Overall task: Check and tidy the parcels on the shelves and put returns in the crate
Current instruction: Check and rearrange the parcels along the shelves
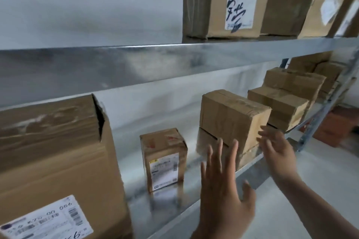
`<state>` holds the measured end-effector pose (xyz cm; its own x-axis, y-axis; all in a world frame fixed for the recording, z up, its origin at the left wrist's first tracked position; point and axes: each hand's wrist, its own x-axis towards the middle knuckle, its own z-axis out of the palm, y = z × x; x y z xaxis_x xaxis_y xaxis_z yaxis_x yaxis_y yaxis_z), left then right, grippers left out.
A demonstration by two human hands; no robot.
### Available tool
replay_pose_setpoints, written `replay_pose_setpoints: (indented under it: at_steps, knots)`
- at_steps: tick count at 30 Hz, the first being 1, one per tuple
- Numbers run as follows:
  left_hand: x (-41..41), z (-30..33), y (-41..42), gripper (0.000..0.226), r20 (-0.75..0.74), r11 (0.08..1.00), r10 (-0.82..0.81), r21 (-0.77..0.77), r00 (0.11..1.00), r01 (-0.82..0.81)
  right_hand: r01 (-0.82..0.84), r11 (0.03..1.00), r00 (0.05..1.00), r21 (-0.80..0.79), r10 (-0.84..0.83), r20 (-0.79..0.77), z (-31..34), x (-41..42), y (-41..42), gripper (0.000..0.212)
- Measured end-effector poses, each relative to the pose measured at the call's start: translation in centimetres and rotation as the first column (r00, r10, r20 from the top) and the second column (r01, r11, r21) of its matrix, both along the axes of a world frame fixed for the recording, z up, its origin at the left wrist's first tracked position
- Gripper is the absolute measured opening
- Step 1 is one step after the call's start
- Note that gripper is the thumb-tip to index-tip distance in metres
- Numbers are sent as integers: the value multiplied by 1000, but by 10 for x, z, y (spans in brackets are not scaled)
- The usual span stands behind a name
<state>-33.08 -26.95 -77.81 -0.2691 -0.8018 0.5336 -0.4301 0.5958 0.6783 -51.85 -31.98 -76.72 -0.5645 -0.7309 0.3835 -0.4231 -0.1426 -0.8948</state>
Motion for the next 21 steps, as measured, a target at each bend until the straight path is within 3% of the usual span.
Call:
replay_pose_setpoints:
  at_steps: [3,5,10,13,18,21]
  knots:
    - [-41,4,-36,79,-116,984,-30,171,993,49,172,983,981,-63,-165,104,-6,-53,-22,21]
    - [-75,1,-60,77,-198,973,54,230,979,-7,167,984,975,-66,-155,156,-22,-85,-42,25]
    - [-142,3,-121,68,-354,870,345,467,869,-155,-143,987,973,-70,153,171,-27,-159,-99,32]
    - [-166,20,-138,56,-327,773,476,598,817,-211,-325,943,935,68,309,176,-2,-200,-136,32]
    - [-182,42,-164,46,-388,735,539,649,748,-193,-619,736,761,274,475,443,26,-211,-183,43]
    - [-179,34,-168,51,-415,751,493,647,765,-133,-668,671,720,322,473,509,39,-197,-184,45]
